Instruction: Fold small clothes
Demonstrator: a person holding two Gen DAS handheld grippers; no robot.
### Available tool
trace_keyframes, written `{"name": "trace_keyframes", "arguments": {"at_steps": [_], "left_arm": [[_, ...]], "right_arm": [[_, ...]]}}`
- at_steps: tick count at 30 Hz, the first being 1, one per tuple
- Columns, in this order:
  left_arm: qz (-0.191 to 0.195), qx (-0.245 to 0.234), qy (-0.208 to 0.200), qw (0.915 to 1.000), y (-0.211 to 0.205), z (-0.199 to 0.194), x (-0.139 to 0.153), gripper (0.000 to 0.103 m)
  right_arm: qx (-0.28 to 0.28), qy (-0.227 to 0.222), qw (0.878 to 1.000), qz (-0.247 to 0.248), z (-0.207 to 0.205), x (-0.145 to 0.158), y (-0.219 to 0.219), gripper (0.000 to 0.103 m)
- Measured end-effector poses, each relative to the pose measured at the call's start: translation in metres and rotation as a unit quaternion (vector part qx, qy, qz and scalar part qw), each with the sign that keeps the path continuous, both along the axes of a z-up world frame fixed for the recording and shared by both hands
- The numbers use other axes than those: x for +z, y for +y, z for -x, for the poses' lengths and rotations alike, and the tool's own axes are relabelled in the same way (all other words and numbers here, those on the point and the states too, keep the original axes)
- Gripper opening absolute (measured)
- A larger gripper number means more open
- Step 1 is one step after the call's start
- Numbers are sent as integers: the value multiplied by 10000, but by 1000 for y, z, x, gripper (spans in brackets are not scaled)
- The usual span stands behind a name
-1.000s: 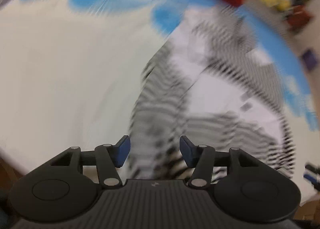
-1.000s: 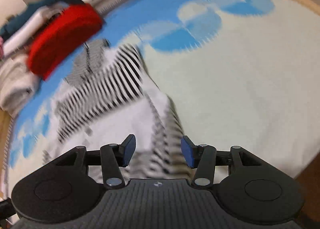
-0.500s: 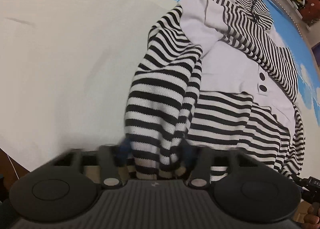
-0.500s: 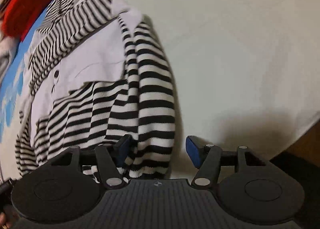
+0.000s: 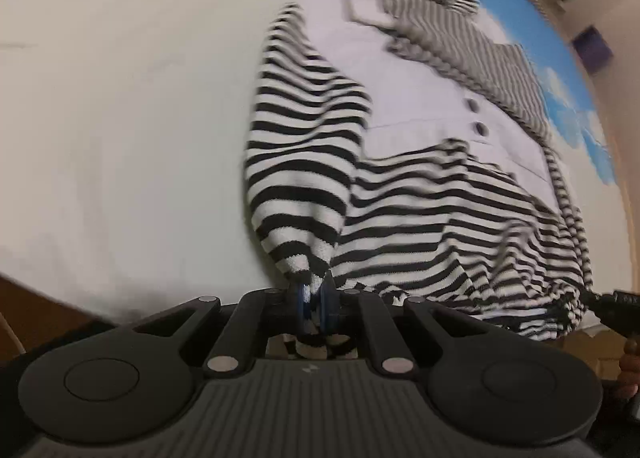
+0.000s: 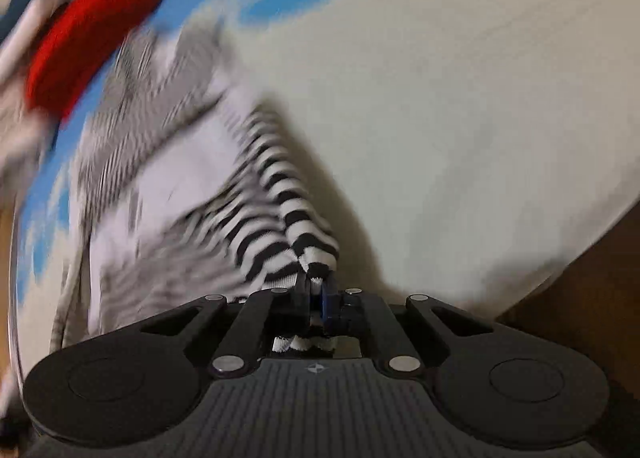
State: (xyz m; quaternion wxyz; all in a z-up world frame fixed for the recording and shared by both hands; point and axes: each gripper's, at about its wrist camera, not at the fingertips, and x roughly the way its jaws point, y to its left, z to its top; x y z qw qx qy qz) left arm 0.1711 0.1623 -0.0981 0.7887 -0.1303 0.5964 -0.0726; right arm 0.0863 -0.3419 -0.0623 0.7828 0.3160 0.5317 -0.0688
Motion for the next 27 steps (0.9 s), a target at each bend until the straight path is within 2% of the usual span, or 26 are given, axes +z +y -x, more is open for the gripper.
{"name": "trace_keyframes", "arguments": {"at_steps": [1,2,3,6,8,9,10,12,13,14,16,17,18,19,20,21,23,27], "left_arm": [[42,-55,3,10000,4,0,0,12],[51,-91,8,9999,7,-2,1,23],[56,-60,-23,10000,9,-1,3,25],[14,81,-584,9983,12,1,24,25],[178,-246,-1053,9940,3,2,38,25],[276,-392,-1094,9928,-3,2,38,25],[315,-556,-1030,9926,-11,0,33,25],[16,-740,-630,9953,-23,-7,15,25],[-321,-802,-265,9959,-28,-10,0,25],[-520,-826,-11,9952,-30,-12,-11,22],[-460,-645,-24,9969,-30,-15,-6,22],[-381,-630,-240,9970,-30,-15,5,25],[-329,-644,-534,9960,-30,-14,17,33],[-311,-619,-886,9937,-30,-13,32,40],[-296,-548,-1166,9912,-28,-10,42,54],[-270,-444,-1436,9883,-28,-10,51,59],[-261,-234,-1881,9815,-32,-16,65,59],[-285,82,-2534,9669,-44,-32,78,59]], "right_arm": [[179,74,9998,-46,-1,-5,7,6],[338,122,9994,12,-2,-8,15,7],[456,145,9987,168,-4,-9,21,9],[437,128,9975,547,-10,-1,23,23],[301,-182,9963,787,-7,12,20,24],[304,-426,9944,917,-7,21,19,25],[363,-618,9927,970,-8,26,21,29],[645,-816,9909,858,-11,26,28,37],[886,-660,9907,788,-16,19,33,42],[1052,-421,9902,822,-20,9,40,43],[1310,333,9838,1181,-24,-12,50,42],[1228,420,9842,1203,-23,-13,48,42],[1081,281,9875,1110,-23,-6,45,42],[938,-51,9903,1023,-22,8,42,42],[859,-395,9899,1053,-21,22,40,43],[805,-727,9872,1168,-20,36,40,44],[757,-1159,9803,1411,-24,55,40,48],[629,-1490,9725,1677,-54,88,45,48]]}}
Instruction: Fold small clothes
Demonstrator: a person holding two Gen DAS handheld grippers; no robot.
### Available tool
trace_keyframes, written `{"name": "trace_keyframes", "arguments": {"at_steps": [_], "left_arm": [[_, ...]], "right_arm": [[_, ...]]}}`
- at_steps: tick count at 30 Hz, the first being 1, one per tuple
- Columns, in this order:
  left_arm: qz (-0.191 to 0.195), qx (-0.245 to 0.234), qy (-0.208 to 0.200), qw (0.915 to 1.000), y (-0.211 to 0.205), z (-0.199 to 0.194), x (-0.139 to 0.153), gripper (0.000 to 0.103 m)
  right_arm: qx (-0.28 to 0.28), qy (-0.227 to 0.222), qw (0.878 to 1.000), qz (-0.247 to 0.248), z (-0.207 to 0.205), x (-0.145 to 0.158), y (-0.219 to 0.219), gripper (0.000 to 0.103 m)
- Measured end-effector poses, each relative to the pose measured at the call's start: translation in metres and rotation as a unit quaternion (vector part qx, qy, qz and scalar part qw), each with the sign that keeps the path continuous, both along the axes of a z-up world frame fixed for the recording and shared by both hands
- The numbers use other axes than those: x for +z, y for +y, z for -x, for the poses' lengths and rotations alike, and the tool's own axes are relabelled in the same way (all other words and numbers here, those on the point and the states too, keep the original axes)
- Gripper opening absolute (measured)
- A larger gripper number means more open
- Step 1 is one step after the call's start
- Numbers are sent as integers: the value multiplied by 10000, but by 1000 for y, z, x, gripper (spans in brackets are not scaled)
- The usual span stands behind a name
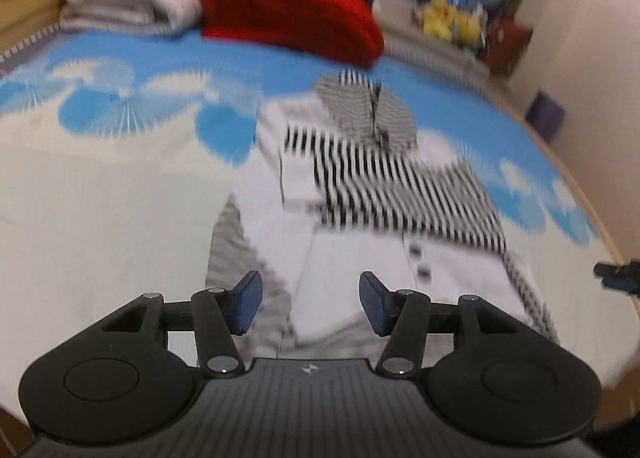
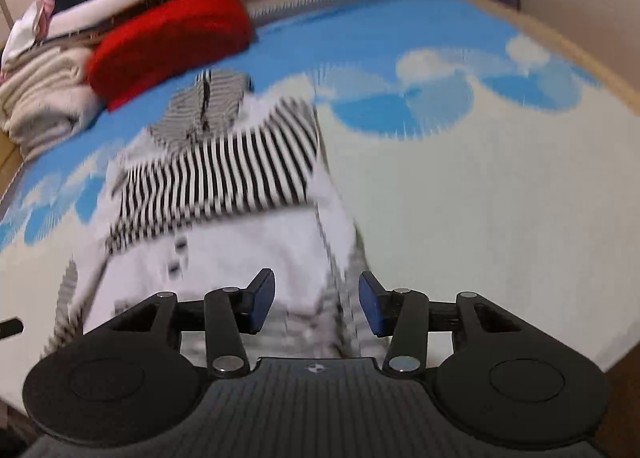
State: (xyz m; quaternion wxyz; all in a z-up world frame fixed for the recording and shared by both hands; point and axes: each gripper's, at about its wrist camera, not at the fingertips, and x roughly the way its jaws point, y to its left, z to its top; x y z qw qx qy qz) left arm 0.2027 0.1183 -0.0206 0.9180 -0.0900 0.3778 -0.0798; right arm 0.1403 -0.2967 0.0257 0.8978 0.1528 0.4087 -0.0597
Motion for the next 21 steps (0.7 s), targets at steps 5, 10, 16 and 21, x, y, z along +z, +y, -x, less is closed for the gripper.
{"name": "trace_keyframes", "arguments": {"at_steps": [5,10,16,21], "left_arm": [[-471,383,-543,9967,-19,-14,6,60],[-837,542,-617,9931,-27,-33,18,60],[-877,382,-641,9933,-46,-130,46,58],[-1027,309,-660,9920,-71,-254,60,28]], "right_arm": [[48,-776,9960,428,-58,46,13,57],[399,-1085,9876,1060,-124,50,31,66],[467,-367,9925,1064,-161,5,17,66],[443,-490,9889,1334,-179,-1,11,66]]}}
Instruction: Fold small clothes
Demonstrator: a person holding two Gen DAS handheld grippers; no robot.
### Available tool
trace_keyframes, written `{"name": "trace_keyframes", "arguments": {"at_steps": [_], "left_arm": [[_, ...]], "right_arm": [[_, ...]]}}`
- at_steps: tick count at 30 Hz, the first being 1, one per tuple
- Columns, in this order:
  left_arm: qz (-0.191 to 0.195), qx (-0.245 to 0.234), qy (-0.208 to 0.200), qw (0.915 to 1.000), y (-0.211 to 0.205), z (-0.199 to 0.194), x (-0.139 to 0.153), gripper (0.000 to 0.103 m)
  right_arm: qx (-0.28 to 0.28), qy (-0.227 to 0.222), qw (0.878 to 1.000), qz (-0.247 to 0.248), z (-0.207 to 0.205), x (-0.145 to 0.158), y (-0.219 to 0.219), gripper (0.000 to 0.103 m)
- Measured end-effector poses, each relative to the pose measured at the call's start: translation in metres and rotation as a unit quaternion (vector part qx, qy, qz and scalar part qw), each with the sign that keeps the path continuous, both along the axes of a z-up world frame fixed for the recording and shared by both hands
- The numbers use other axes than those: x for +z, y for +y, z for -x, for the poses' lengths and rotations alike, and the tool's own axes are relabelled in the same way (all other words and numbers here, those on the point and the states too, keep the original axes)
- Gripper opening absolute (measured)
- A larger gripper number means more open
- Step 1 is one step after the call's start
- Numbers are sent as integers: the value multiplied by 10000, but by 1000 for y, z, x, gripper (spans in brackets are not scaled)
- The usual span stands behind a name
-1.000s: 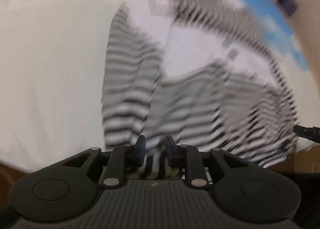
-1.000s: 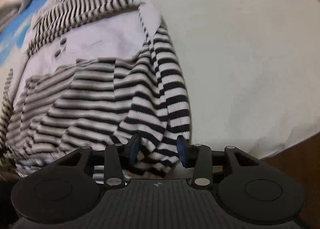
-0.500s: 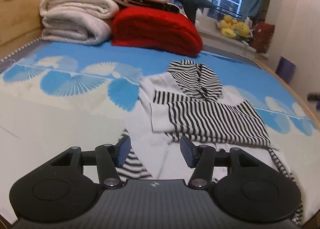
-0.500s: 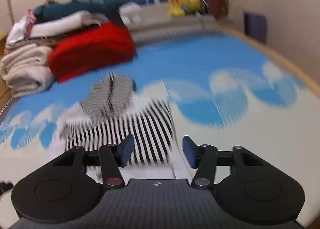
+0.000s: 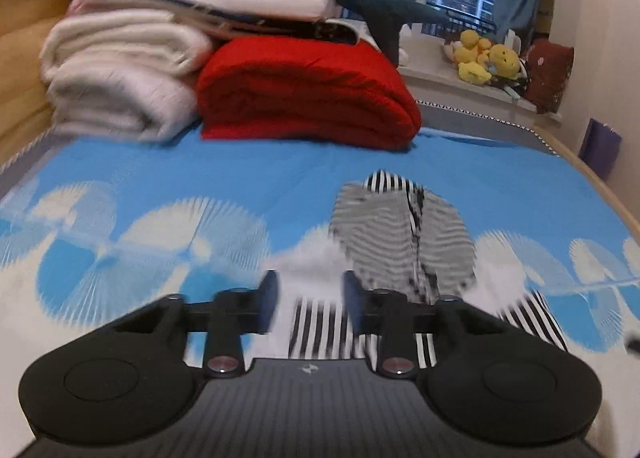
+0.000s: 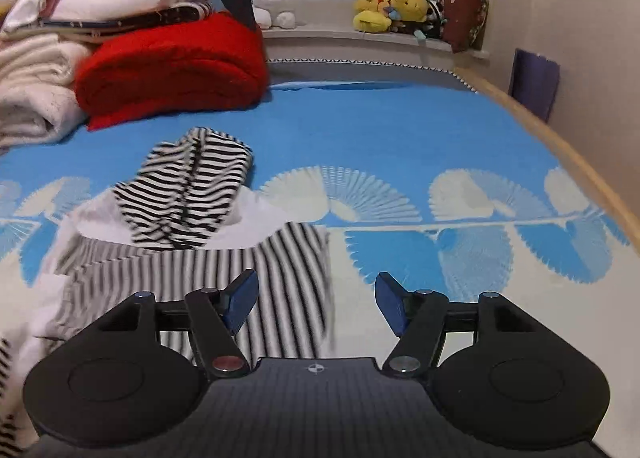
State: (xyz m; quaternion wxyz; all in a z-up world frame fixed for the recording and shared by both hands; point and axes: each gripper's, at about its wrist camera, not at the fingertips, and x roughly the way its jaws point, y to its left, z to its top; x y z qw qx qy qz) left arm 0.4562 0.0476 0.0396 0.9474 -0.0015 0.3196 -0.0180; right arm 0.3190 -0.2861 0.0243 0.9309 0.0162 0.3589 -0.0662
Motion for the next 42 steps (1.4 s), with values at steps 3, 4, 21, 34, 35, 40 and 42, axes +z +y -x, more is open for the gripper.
{"name": "trace_keyframes", "arguments": {"at_steps": [3,4,21,34,35,40,42], "left_arm": [[-276,-158,73,9995,-21,-74,-9,11],[-276,-211,178,9992,-26,-99,-17,10],[789,281,1212,9891,-50,-394,-146,50],[511,-670,1344,9873,-81,-393,-136,4],[494,-931,1143,9878,-83,-374,-120,4],[449,-2691,287,9616,-93,-218,-48,3],[429,-3367,167,9405,-90,-141,-39,4]], "right_arm": [[-93,204,9997,139,-14,-12,-12,66],[-142,241,9995,129,-16,-14,-16,65],[-586,802,9951,-18,-46,-54,-42,26],[-644,873,9941,27,-57,-55,-48,26],[-666,827,9943,-26,-56,-52,-50,26],[-755,535,9954,-249,-48,-33,-56,26],[-904,390,9942,-433,-43,-26,-62,26]]}}
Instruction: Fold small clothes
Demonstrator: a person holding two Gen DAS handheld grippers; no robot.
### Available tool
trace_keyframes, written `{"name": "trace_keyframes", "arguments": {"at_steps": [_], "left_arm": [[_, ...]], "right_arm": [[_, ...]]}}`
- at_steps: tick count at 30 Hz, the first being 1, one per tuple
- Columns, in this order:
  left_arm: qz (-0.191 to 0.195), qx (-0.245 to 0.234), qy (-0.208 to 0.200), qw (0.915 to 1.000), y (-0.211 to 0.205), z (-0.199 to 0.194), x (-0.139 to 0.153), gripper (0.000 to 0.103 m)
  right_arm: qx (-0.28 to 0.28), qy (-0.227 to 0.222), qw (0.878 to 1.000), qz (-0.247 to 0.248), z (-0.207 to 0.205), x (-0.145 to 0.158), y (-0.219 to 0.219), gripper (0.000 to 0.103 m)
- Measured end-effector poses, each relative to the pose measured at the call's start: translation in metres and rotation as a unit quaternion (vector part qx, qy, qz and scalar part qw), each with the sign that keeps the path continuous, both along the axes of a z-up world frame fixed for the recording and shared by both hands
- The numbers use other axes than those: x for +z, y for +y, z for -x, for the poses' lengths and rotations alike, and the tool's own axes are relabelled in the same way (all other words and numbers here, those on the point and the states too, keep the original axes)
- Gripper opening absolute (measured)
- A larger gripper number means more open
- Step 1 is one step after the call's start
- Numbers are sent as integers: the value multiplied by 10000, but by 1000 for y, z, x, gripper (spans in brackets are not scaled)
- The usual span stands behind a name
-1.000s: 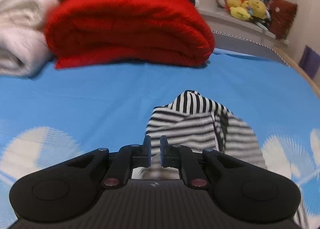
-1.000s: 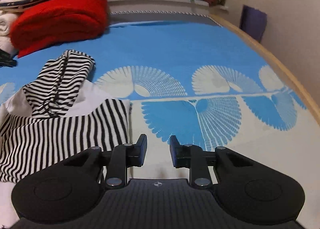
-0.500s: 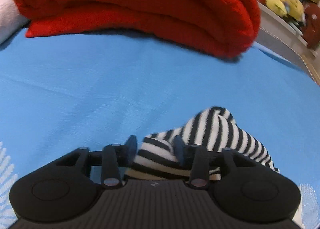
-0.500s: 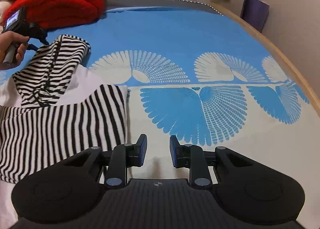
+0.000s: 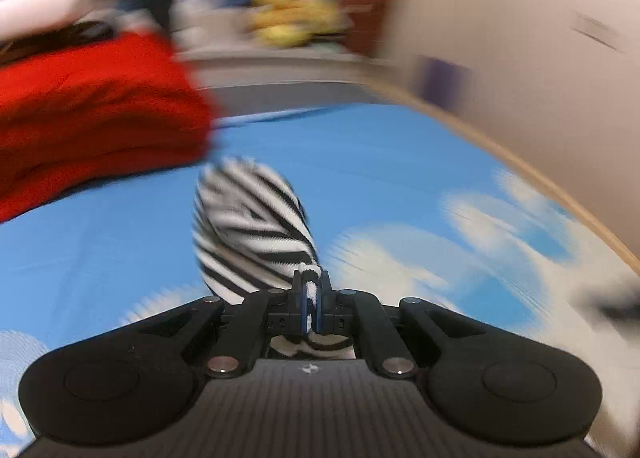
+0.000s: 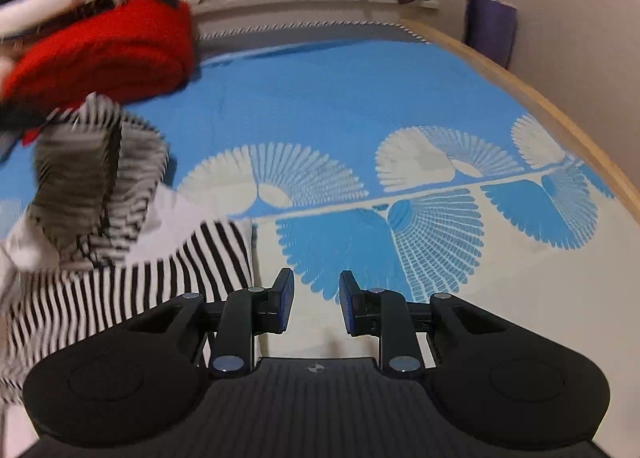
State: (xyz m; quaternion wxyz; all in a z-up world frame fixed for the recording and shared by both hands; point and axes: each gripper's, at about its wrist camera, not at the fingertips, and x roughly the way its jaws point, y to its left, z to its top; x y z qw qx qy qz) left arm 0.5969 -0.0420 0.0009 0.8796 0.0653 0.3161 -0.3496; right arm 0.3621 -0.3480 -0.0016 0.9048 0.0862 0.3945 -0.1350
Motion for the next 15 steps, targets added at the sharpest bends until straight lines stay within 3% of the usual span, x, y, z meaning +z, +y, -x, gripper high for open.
{"name": "trace_keyframes", "arguments": {"at_steps": [2,4,6,8,9,11,13,15], "left_arm": [[-233,-610,176,9977,7,77,-7,4],[-675,-892,661,9915,17,135,-24,6],[-922,-522,1094,9883,36,171,-38,12],[-388,618,1544,9853,67,177,-40,21],[181,1276,1903,9732,86,174,-41,26],[1176,2362,2500,9316,120,170,-51,27],[1461,2933,2511,9108,127,163,-63,27],[1247,3260,2635,8993,122,149,-74,35]], "right_arm": [[-142,-103,9996,-198,4,5,-4,26],[-229,-228,9985,-431,7,11,-5,26],[-195,-337,9979,-512,9,16,-2,26],[-119,-376,9974,-608,9,19,3,26],[-90,-375,9967,-718,9,19,4,26],[-33,-355,9944,-998,8,17,7,26],[-25,-300,9925,-1188,6,14,9,26],[-21,-189,9894,-1443,3,7,12,27]]}}
